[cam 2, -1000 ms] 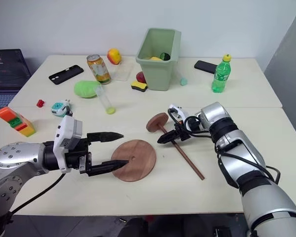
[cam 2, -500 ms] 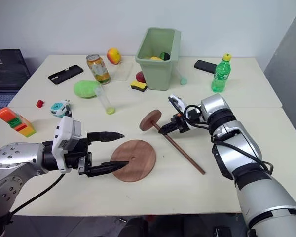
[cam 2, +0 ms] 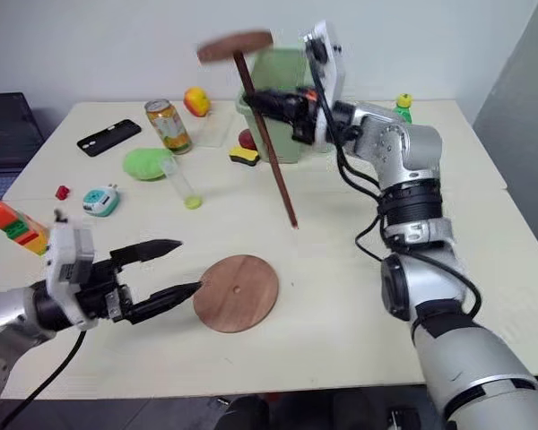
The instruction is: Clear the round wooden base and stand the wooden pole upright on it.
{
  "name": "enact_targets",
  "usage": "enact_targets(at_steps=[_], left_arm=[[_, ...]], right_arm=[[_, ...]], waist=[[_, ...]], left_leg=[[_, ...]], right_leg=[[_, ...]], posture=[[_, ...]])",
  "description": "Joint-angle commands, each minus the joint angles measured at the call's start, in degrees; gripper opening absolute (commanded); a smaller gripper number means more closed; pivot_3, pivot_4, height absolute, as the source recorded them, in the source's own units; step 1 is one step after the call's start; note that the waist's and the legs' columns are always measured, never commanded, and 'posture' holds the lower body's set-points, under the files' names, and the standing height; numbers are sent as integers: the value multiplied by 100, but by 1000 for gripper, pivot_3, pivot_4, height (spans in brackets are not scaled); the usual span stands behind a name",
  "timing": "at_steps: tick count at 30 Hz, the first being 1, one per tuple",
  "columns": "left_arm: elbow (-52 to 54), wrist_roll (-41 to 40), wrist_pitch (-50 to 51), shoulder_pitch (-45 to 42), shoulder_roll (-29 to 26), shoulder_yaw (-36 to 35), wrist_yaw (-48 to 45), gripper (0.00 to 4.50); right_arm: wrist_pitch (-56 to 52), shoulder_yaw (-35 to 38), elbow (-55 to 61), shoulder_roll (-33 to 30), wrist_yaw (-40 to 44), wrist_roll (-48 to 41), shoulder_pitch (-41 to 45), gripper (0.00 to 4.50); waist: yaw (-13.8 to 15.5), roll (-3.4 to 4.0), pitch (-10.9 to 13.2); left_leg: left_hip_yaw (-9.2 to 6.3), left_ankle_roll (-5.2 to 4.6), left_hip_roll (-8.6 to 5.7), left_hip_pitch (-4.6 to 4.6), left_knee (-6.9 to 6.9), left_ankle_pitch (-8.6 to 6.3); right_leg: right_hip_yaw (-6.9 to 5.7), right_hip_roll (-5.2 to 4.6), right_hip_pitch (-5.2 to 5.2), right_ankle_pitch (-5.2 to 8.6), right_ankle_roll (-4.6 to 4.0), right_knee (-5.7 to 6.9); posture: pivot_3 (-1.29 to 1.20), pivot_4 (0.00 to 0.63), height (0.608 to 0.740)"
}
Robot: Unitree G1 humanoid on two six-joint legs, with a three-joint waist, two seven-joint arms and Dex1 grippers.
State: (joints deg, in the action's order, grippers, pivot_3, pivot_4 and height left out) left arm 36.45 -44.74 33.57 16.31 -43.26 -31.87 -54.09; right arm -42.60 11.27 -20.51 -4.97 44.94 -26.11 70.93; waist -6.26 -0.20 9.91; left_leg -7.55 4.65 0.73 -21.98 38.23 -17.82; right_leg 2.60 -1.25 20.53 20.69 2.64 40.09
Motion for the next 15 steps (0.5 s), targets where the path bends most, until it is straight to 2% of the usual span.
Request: enact_targets(at_steps=[1, 4, 8, 11, 15], left_arm=[[695, 97, -526, 1143, 524, -538, -188, 4500], [922, 40, -976, 1691, 1007, -700, -163, 4500], [943, 424, -1772, 2356, 1655, -541, -324, 4500], [656, 783, -2303, 2499, 1906, -383, -366, 4500], [449, 1006, -2571, 2408, 1957, -251, -209, 4500]], right_arm=[[649, -70, 1564, 552, -658, -202, -899, 185], [1108, -551, 2331, 856, -790, -75, -1662, 185], [1749, -1210, 3172, 1176, -823, 7, -2665, 185], [2317, -1652, 3258, 1175, -705, 216, -3234, 185], [2701, -1913, 3209, 1129, -672, 297, -3572, 185]], waist=[[-4, -4, -7], [125, 5, -1], [162, 4, -3], [174, 2, -4], [179, 1, -5]], left_leg=[[2, 0, 7, 4, -6, 0], [2, 17, 1, -2, -16, 11], [5, 28, -2, 6, -16, 19], [7, 14, -9, 13, -18, 11], [6, 12, -17, 25, -19, 10]], right_leg=[[4, -8, -3, 0, 0, -5], [-3, -15, 0, 0, 0, -13], [3, -17, -7, 0, 0, -10], [1, -11, -12, 0, 0, -10], [0, -3, -23, 0, -1, -11]], posture=[[0, 150, 740], [0, 150, 740], [0, 150, 740], [0, 150, 740], [0, 150, 740]])
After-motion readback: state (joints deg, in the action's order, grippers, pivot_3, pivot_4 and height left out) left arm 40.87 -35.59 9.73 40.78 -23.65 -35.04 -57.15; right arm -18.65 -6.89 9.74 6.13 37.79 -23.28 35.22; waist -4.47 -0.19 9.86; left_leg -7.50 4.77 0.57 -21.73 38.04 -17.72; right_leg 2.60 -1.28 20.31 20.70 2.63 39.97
